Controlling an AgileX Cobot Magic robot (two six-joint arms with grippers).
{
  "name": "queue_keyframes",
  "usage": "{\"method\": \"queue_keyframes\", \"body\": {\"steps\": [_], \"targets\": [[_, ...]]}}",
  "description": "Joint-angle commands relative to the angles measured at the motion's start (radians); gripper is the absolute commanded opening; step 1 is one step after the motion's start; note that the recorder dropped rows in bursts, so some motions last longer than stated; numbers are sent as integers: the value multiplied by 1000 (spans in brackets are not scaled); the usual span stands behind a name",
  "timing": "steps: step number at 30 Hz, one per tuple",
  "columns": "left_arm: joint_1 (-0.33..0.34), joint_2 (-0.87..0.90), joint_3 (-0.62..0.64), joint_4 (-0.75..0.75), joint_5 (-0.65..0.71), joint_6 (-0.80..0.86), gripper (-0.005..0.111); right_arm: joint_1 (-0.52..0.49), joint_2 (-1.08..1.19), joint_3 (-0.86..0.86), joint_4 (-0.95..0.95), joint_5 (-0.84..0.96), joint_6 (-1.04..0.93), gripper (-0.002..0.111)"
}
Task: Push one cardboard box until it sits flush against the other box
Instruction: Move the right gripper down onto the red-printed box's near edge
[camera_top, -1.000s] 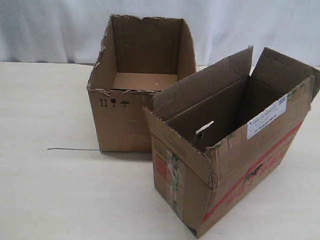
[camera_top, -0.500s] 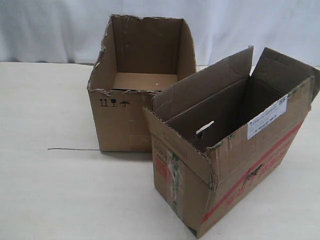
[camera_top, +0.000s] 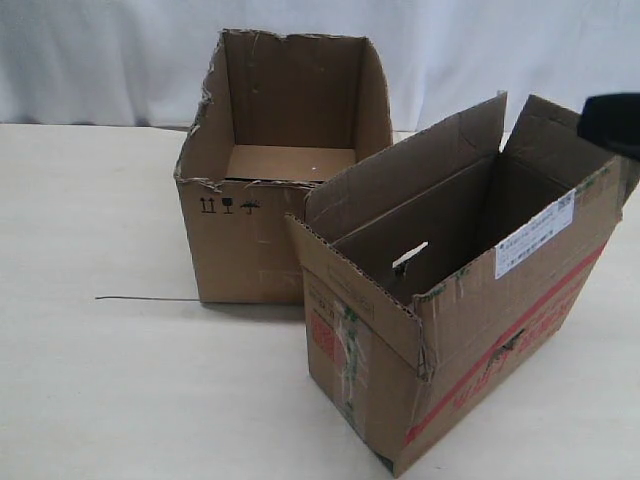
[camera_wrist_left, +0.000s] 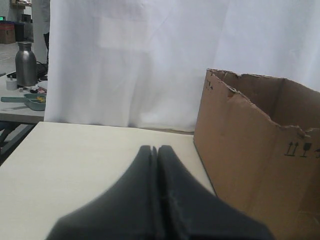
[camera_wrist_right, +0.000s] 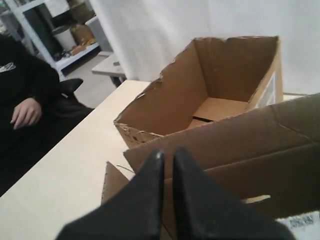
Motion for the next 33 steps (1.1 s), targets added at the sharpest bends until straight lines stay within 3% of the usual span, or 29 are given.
{"method": "queue_keyframes", "body": {"steps": [1, 5, 7, 11, 14, 17, 23, 27, 33], "targets": [[-5, -3, 2, 3, -6, -6, 0, 52, 120, -170, -129, 84, 77, 5], [-5, -3, 2, 3, -4, -6, 0, 214, 205, -276, -371, 85, 273, 5], [-5, -3, 2, 3, -4, -6, 0, 409, 259, -297, -547, 38, 418, 5], [-5, -3, 2, 3, -4, -6, 0, 673, 316, -323, -874, 1, 669, 5], [-5, -3, 2, 3, -4, -6, 0, 836, 374, -372, -1076, 52, 843, 5], [-5, -3, 2, 3, -4, -6, 0, 957, 462, -442, -1152, 160, 913, 5], [-5, -3, 2, 3, -4, -6, 0, 1074, 633, -600, -1152, 329, 924, 5], [-5, -3, 2, 3, -4, -6, 0, 1097, 749, -679, -1149, 449, 924, 5], [-5, -3, 2, 3, -4, -6, 0, 1105, 867, -715, -1144, 451, 924, 5]]}}
